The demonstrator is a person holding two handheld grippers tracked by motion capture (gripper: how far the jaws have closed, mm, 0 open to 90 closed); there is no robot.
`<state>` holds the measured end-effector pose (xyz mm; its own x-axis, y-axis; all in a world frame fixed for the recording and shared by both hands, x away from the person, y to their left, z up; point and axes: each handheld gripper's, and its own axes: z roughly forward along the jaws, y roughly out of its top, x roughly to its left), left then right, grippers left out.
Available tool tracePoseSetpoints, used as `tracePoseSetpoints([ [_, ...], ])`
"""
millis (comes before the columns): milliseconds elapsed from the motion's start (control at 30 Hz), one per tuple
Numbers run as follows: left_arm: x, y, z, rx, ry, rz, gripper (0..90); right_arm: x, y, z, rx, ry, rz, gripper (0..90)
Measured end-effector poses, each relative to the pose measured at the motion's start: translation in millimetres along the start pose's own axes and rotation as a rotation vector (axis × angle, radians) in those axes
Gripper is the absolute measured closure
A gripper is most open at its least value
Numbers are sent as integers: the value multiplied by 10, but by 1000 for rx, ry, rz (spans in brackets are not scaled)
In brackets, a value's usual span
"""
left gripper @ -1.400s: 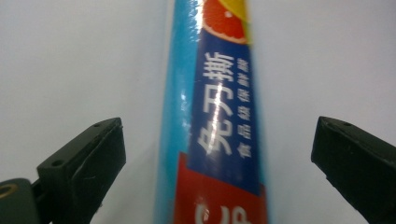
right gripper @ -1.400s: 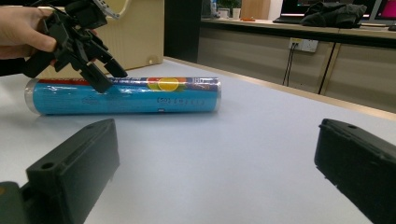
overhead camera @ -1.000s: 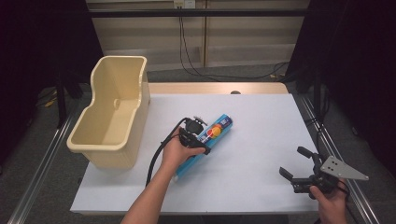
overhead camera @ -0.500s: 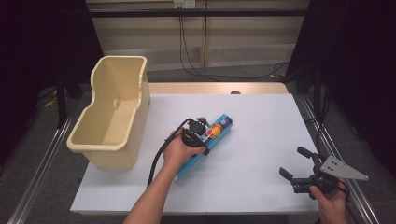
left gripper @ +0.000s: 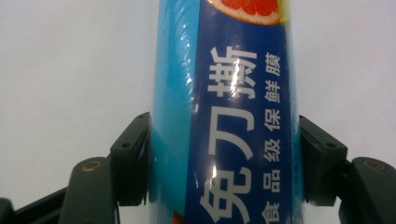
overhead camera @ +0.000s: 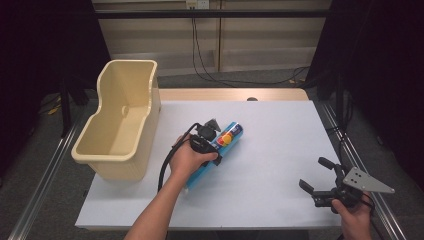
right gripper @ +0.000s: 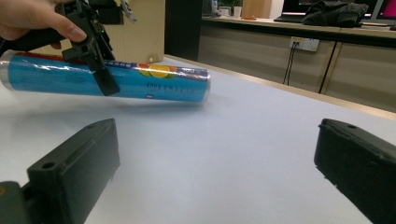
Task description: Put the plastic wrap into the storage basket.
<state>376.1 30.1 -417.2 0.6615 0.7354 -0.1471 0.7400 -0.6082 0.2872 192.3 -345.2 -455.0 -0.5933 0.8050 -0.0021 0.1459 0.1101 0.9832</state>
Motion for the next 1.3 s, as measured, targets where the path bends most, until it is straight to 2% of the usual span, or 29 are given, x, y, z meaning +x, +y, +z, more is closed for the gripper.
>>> tracePoseSetpoints([
  [67,25,-8,-68,1,-1,-14,323,5,-1,3,2,-1,0,0],
  [167,61,-15,-249,3,18,-41,323,8,-1,9,2,1,-5,0],
  [267,79,-18,-343,-4,26,-45,323,8,0,8,1,0,-2,0],
  [300,95,-25,-434,-13,28,-57,323,9,0,7,1,-1,-3,0],
  [467,127,-41,-590,-34,31,-86,323,13,2,6,1,-1,-1,0],
  [567,169,-56,-725,-47,44,-121,323,16,5,5,-1,0,0,0],
  [600,169,-56,-725,-47,44,-121,323,16,5,5,-1,0,0,0],
  [867,266,-91,-1027,-79,67,-168,323,10,5,8,-3,-2,2,0],
  [967,307,-115,-1146,-100,70,-206,322,14,6,7,-2,-1,3,0],
  [1067,341,-129,-1214,-102,77,-204,323,16,6,9,-3,1,3,0],
  [1100,348,-135,-1237,-106,74,-226,323,16,6,11,-3,1,3,0],
  [1233,394,-152,-1332,-110,95,-246,323,21,9,14,-3,0,1,0],
  [1300,442,-172,-1419,-121,102,-269,323,20,7,13,-2,-1,0,0],
])
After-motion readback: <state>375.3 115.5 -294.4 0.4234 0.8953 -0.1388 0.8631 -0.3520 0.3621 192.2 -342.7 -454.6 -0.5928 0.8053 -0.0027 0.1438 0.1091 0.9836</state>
